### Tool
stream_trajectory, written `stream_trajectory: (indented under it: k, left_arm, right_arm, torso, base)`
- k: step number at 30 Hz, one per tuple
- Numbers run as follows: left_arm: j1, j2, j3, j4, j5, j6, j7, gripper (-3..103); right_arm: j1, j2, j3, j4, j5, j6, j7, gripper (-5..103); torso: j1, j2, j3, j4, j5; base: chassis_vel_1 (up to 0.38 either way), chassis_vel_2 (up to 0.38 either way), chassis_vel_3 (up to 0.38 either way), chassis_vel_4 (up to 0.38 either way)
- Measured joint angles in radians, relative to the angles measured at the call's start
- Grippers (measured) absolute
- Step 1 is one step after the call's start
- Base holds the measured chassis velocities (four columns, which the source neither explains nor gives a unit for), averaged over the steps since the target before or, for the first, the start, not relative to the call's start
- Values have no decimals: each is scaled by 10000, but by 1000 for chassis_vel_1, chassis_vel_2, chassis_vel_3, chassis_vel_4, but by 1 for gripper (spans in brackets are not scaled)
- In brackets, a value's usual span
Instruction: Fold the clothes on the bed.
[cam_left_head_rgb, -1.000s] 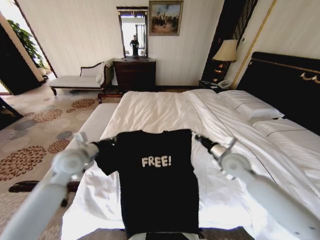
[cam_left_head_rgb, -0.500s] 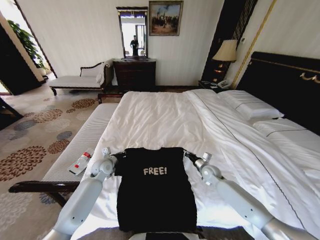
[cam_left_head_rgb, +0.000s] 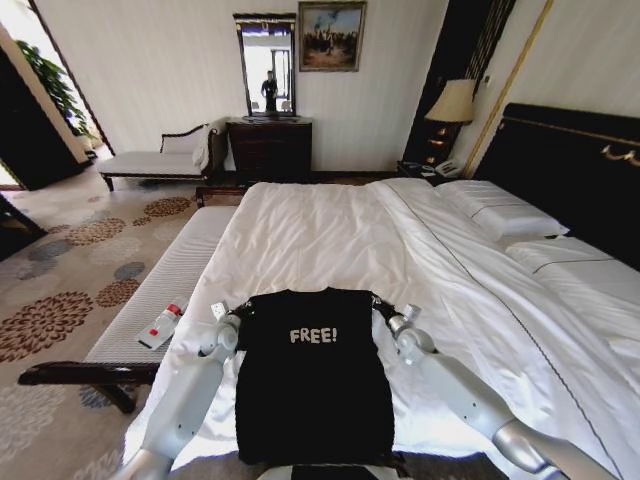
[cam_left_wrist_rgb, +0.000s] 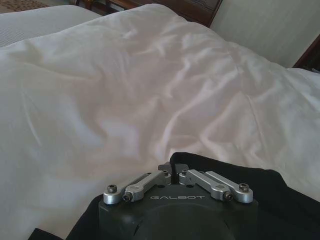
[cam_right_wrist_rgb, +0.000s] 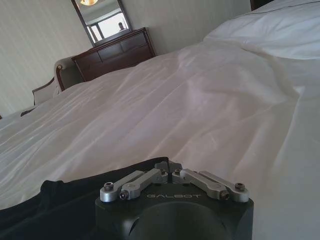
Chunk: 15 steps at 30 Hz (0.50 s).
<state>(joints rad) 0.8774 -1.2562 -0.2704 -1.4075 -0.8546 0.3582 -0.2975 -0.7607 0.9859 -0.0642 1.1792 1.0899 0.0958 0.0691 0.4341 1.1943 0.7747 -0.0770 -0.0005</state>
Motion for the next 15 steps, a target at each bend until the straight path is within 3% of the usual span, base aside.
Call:
stream_trajectory:
  k: [8,9,11,15]
  left_arm:
    - [-103,-246,98,161,79,-9,-158,0]
    - [-102,-245,139,104,78,-28,-205,5]
    - [-37,-200,175,-175,86,-140,-324,16]
    - [187,7,40,-643,-35,-157,-443,26]
  right_arm:
    - [147,219,-47,-431,-248,348,-235,0]
    - [166,250,-51,-471,-291,499,-348,-3]
    - [91,261,28,-362,-400,894,-724,5]
    - [-353,101,374,318,-459,1085,-949,15]
  torso:
    - [0,0,1,0,-1]
    - [0,-1,1,1,-1]
    - [1,0,0,1,-3]
    - [2,0,0,-1,-2]
  base:
    - [0,0,0,0]
    - [0,0,0,0]
    - [0,0,0,0]
    - [0,0,0,0]
